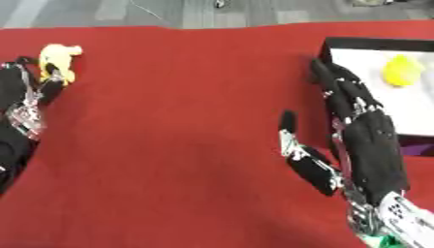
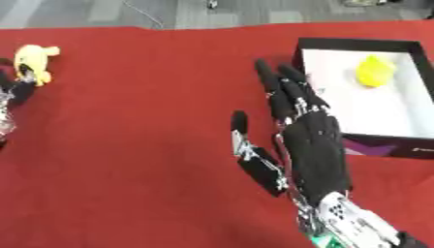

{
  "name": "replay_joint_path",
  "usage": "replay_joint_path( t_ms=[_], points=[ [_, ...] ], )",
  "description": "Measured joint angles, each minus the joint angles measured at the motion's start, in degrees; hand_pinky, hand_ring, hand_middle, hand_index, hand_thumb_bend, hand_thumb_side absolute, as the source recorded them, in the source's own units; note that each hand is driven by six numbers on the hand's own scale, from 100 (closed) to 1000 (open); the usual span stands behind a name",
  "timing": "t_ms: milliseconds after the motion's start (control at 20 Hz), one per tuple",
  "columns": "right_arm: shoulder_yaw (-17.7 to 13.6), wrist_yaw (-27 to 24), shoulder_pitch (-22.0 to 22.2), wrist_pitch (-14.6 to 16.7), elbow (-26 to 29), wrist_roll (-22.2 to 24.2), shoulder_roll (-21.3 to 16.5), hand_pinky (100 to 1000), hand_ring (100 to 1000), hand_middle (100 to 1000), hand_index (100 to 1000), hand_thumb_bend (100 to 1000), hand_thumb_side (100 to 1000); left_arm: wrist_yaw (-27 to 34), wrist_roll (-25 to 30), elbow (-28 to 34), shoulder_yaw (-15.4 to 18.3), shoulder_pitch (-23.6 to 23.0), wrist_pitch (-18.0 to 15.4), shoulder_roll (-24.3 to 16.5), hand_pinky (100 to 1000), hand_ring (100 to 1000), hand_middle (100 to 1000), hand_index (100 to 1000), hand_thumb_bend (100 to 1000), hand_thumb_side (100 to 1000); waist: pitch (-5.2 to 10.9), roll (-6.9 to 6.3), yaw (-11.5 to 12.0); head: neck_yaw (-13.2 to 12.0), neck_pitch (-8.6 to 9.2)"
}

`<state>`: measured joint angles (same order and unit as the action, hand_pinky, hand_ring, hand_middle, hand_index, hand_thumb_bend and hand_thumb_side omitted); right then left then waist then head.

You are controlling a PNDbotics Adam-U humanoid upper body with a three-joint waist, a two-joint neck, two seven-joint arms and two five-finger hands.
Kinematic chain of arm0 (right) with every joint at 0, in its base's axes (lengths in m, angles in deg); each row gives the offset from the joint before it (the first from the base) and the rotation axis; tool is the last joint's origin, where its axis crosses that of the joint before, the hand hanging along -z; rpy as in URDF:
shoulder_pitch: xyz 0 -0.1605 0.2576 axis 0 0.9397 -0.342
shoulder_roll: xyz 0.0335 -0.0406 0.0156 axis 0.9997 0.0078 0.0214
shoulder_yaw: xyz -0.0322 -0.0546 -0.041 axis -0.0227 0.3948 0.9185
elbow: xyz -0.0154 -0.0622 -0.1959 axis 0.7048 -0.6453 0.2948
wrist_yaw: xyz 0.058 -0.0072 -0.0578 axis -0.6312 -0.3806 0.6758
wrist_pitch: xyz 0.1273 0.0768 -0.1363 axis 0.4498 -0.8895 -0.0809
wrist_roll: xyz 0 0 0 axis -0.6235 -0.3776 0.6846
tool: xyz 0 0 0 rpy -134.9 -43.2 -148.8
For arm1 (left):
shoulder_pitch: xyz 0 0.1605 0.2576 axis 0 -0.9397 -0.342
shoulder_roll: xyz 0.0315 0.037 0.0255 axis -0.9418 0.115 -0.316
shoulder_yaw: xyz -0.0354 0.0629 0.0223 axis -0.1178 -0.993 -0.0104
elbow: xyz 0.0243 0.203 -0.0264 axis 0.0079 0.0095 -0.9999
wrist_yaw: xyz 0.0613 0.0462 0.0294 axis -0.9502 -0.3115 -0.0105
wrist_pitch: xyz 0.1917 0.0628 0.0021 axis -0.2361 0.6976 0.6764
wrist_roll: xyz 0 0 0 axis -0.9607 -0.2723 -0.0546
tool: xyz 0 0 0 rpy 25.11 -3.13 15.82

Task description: Pick up the objects with one hand, pass them to the other hand, and then place them into the box on the other side of the table.

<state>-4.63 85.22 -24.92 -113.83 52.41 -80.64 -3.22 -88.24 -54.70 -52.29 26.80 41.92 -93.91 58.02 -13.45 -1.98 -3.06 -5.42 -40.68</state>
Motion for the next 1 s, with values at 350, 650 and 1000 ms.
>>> replay_joint_path(
  t_ms=[350, 650, 1000],
  points=[
    [-0.05, -0.16, 0.02, 0.01, 0.00, 0.01, 0.00, 481, 866, 709, 985, 100, 410, -5.46, 9.86, 14.12, 7.59, -0.01, 1.30, 0.07, 651, 521, 531, 660, 100, 332, 0.39, -0.09, 0.37, 0.16, 0.00],
    [0.01, -0.36, 0.02, 0.14, 0.00, 0.14, 0.00, 479, 873, 713, 987, 100, 416, -21.52, 11.08, 12.79, 7.89, 0.15, 9.52, 0.36, 844, 831, 873, 954, 229, 279, 0.42, -0.17, 0.08, 0.17, 0.00],
    [0.37, -0.70, 0.03, 0.21, 0.00, -0.03, 0.01, 479, 882, 713, 990, 100, 424, -29.04, 14.19, 7.33, 6.93, 1.43, 14.53, 0.78, 843, 839, 885, 957, 167, 367, 0.41, -0.23, -0.28, 0.22, 0.01]
  ],
)
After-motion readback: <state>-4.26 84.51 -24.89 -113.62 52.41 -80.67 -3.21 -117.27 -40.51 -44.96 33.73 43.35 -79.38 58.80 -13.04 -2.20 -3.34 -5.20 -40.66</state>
